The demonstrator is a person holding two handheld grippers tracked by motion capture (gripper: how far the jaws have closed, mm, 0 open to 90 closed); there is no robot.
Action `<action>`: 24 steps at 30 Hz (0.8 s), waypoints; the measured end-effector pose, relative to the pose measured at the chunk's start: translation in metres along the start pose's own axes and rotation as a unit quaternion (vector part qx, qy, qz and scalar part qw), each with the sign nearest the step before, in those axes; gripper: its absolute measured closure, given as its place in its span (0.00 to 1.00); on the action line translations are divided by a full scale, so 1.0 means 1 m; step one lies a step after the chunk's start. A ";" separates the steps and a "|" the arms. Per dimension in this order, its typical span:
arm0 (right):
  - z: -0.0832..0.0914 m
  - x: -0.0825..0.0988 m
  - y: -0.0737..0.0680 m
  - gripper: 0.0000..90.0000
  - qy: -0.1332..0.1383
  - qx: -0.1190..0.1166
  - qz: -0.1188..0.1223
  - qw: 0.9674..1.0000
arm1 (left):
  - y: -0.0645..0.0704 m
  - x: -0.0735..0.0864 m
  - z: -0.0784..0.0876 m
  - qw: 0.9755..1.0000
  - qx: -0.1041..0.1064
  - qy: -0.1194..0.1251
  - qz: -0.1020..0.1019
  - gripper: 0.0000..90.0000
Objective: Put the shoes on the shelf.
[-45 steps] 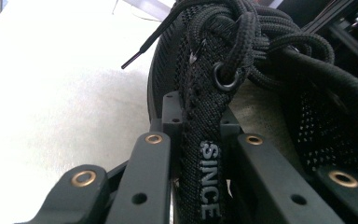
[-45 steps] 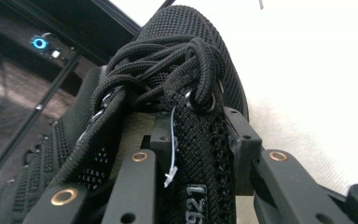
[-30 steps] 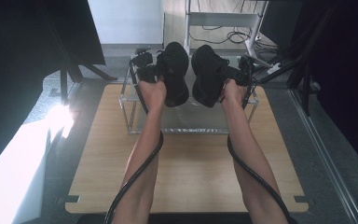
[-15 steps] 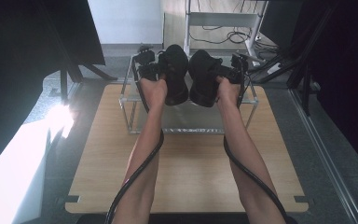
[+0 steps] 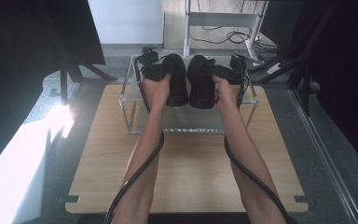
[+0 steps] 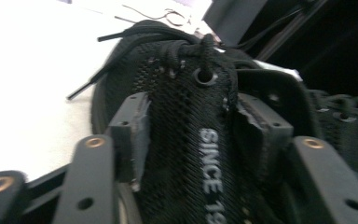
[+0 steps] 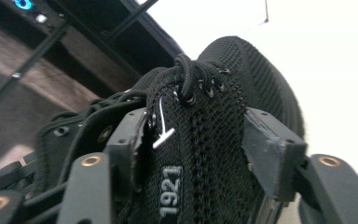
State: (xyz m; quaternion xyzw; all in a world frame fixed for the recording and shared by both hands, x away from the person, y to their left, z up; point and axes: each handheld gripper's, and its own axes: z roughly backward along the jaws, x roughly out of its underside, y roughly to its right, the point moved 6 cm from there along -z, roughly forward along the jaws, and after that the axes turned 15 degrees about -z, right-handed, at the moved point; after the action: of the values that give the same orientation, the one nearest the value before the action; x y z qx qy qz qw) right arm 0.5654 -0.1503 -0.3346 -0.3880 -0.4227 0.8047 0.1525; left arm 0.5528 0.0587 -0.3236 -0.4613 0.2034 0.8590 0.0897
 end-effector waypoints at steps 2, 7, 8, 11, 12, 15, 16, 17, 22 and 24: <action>0.003 0.000 -0.001 0.39 -0.002 -0.016 -0.003 1.000 | 0.000 0.000 0.005 1.000 0.012 0.010 0.007 0.44; 0.014 -0.002 -0.006 0.35 0.000 -0.062 -0.006 0.998 | -0.007 0.003 0.018 0.999 0.031 0.027 0.023 0.38; 0.017 -0.002 -0.006 0.35 -0.002 -0.064 -0.002 0.998 | -0.009 0.004 0.020 0.998 0.036 0.033 0.028 0.37; 0.024 -0.003 -0.005 0.32 -0.002 -0.069 0.005 0.998 | -0.011 0.008 0.028 0.997 0.050 0.043 0.028 0.35; 0.027 -0.004 -0.004 0.31 0.002 -0.070 0.006 0.998 | -0.011 0.009 0.030 0.997 0.054 0.044 0.024 0.34; 0.036 -0.006 0.000 0.31 0.008 -0.078 0.005 0.997 | -0.011 0.013 0.037 0.997 0.061 0.052 0.017 0.32; 0.039 -0.006 0.002 0.31 0.009 -0.079 0.006 0.997 | -0.011 0.014 0.039 0.996 0.063 0.056 0.014 0.31; 0.041 -0.005 0.003 0.31 0.010 -0.080 0.007 0.997 | -0.011 0.016 0.042 0.996 0.064 0.060 0.013 0.29; 0.055 -0.003 0.014 0.30 0.013 -0.086 0.014 0.996 | -0.008 0.025 0.051 0.997 0.042 0.054 -0.042 0.23; 0.059 -0.002 0.018 0.30 0.013 -0.087 0.021 0.996 | -0.008 0.030 0.055 0.996 0.041 0.058 -0.048 0.21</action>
State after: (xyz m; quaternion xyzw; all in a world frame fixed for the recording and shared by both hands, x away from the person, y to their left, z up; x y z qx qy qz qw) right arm 0.5237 -0.1950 -0.3280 -0.4194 -0.4811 0.7624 0.1069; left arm 0.4973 0.0888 -0.3234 -0.5153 0.2211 0.8164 0.1379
